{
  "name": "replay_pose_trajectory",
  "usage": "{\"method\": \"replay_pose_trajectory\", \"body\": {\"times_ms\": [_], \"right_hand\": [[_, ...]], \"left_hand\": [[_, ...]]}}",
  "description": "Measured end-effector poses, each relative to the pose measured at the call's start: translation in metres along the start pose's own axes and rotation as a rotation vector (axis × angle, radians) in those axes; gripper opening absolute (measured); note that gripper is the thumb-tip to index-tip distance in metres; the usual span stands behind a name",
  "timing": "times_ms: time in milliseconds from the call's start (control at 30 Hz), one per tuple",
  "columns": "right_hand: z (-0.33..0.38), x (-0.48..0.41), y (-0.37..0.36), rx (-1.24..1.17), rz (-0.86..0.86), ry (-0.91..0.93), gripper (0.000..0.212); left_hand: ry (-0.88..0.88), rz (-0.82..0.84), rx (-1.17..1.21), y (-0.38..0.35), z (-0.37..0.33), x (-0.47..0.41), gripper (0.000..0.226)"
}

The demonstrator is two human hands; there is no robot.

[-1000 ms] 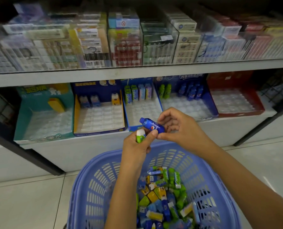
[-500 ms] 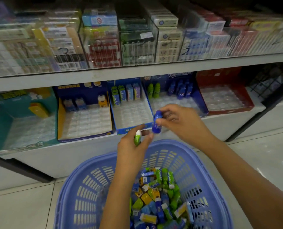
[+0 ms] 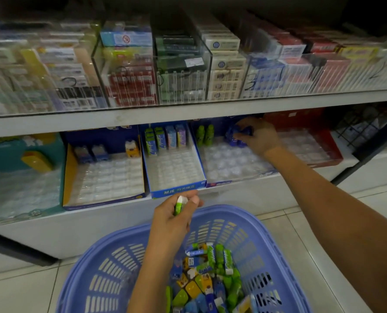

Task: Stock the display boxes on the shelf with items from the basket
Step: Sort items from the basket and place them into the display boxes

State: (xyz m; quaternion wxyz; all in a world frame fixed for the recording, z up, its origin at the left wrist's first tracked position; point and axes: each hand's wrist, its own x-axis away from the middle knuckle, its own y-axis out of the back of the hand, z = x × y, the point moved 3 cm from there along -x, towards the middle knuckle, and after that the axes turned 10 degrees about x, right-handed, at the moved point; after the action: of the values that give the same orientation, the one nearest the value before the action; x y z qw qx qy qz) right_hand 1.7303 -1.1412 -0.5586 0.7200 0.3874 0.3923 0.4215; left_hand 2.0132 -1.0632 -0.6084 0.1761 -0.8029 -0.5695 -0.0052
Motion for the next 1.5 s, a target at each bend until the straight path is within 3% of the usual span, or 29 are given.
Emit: {"method": "replay_pose_trajectory", "body": {"times_ms": [133, 267, 400, 467, 533, 600, 633, 700, 767, 867, 1067, 1200, 1367, 1500], "right_hand": [[-0.004, -0.004, -0.003, 0.098, 0.046, 0.031, 0.030], [0.002, -0.006, 0.001, 0.023, 0.100, 0.046, 0.014], [0.005, -0.014, 0.002, 0.031, 0.218, -0.004, 0.016], [0.008, -0.014, 0.003, 0.161, 0.276, -0.030, 0.023], [0.016, -0.006, 0.003, 0.310, 0.142, -0.025, 0.033], [0.038, 0.018, 0.006, 0.198, -0.008, 0.033, 0.032], [0.051, 0.033, 0.006, 0.095, -0.005, 0.094, 0.023], [0.082, 0.070, 0.008, -0.108, 0.209, 0.189, 0.008], [0.110, 0.105, 0.008, -0.278, 0.486, 0.238, 0.011], [0.129, 0.134, 0.009, -0.396, 0.599, 0.269, 0.020], [0.120, 0.137, 0.022, -0.466, 0.478, 0.226, 0.020], [0.123, 0.140, 0.026, -0.148, 0.201, 0.440, 0.018], [0.127, 0.151, 0.015, 0.122, 0.329, 0.661, 0.037], [0.135, 0.146, 0.016, 0.175, 0.183, 0.696, 0.031]], "left_hand": [[0.042, 0.008, 0.016, 0.002, 0.001, -0.004, 0.014], [0.121, 0.038, 0.098, 0.000, 0.000, -0.005, 0.025], [0.298, 0.075, 0.516, -0.007, -0.003, -0.005, 0.042], [0.357, 0.120, 0.686, -0.009, -0.007, 0.000, 0.044], [0.380, 0.162, 0.790, -0.009, -0.013, 0.005, 0.044], [0.367, 0.185, 0.830, -0.006, -0.016, 0.008, 0.047], [0.359, 0.190, 0.830, -0.005, -0.017, 0.009, 0.048], [0.349, 0.195, 0.812, -0.003, -0.017, 0.011, 0.047], [0.327, 0.189, 0.789, -0.002, -0.018, 0.013, 0.041], [0.281, 0.206, 0.688, -0.002, -0.020, 0.018, 0.034], [0.161, 0.177, 0.344, 0.002, -0.025, 0.019, 0.027], [0.130, 0.123, 0.242, -0.001, -0.024, 0.018, 0.029], [0.125, -0.015, 0.262, 0.000, -0.016, 0.015, 0.038], [0.092, -0.005, 0.205, 0.000, -0.020, 0.010, 0.044]]}}
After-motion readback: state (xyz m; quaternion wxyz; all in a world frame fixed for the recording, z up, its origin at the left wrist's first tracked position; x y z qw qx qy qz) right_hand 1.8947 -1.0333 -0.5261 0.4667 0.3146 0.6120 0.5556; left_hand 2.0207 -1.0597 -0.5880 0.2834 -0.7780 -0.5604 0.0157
